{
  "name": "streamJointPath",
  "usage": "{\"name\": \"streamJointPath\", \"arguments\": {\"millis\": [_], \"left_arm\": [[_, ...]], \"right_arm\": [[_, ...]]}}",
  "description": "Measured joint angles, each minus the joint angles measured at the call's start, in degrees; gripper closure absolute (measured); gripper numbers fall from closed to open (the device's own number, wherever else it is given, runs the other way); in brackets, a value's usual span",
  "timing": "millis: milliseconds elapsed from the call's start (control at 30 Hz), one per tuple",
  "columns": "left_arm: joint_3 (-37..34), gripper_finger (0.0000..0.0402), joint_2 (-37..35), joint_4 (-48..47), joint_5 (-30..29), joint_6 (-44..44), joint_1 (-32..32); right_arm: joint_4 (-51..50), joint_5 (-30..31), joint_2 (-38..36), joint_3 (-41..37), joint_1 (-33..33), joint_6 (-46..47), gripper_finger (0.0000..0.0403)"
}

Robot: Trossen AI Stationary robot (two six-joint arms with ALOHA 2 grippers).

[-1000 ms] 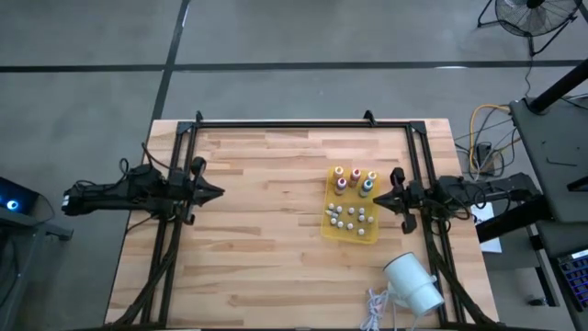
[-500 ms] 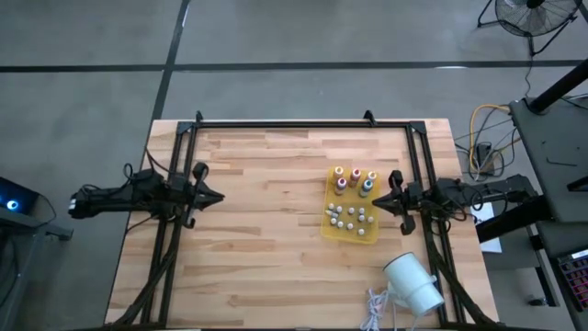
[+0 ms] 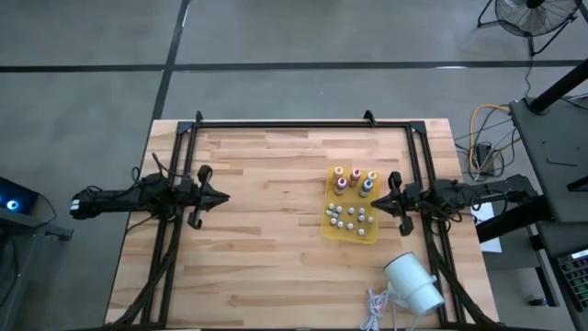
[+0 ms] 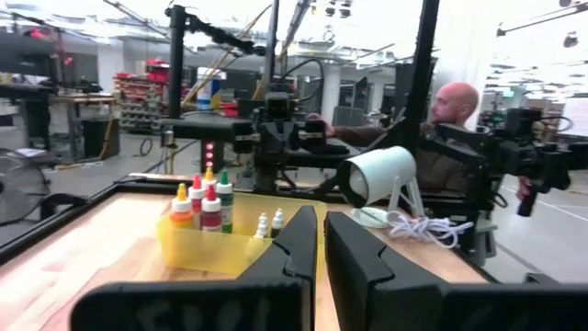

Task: Pick & Place food coloring
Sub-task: Return to Home Position

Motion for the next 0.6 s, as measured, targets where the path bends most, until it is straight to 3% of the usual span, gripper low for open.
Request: {"name": "streamJointPath", "arguments": {"millis": [600], "left_arm": [[-0.5,0.0401,0.1,-0.8,-1.0,0.8,0.0]], "right_arm": [[-2.3,0.1,0.0,0.0,0.0,-1.5,0.0390]]}}
